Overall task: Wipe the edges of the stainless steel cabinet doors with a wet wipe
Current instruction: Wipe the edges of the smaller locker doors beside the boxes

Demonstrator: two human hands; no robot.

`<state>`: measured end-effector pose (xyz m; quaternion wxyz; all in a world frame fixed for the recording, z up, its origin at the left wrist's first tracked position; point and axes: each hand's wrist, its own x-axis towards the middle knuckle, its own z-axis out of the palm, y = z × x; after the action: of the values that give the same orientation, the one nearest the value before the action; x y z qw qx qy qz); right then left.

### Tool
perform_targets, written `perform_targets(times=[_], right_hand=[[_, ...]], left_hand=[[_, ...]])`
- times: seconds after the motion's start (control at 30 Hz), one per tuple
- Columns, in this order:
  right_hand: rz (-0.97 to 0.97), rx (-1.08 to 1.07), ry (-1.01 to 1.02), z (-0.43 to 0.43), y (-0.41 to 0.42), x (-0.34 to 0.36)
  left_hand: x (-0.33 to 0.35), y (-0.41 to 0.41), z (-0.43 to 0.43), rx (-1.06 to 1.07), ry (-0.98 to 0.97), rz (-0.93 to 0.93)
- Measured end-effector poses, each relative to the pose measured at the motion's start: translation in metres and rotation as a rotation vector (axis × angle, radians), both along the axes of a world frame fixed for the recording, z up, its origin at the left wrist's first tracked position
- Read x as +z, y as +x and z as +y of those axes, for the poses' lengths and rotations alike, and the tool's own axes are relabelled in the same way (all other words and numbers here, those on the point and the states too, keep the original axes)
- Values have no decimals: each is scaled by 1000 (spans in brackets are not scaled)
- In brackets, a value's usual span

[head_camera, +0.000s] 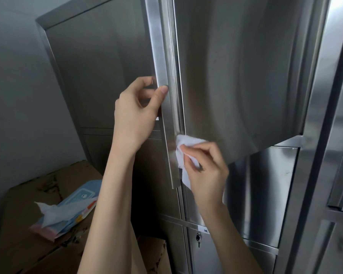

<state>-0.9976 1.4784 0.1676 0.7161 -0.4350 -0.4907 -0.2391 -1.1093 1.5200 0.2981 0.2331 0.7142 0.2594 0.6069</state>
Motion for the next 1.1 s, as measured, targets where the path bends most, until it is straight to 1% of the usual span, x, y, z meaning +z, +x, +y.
perform_targets(times=[0.1,0.17,0.3,0.37,0.43,0.57,0.63,0.7,0.9,1.0,1.1], right_hand=[[-9,-11,-101,-6,-1,-28],[-19,-15,-117,-6,-1,-23],[27,5,5,2,-1,21],[14,15,38,5,0,28],[0,11,12,3,0,10],[-62,-45,-168,-5,0,-50],[-40,-46,-220,-8,3,-60],[0,3,-196,-14,5,-57],[76,141,48,-28,-7,-4],[52,160,16,-19,-18,9],[20,112,-45,-15,-24,-9]], left_hand=[[1,-1,0,6,-10,10],[1,-1,0,7,-17,16],[1,-1,-1,1,-9,16],[1,0,-1,5,6,22],[0,0,-2,11,8,23],[4,-1,-1,26,-17,30],[5,-1,-1,18,-29,30],[4,-1,-2,30,-19,31],[2,0,-7,19,-6,15],[3,0,-9,28,-11,14],[2,2,-9,48,-26,13]])
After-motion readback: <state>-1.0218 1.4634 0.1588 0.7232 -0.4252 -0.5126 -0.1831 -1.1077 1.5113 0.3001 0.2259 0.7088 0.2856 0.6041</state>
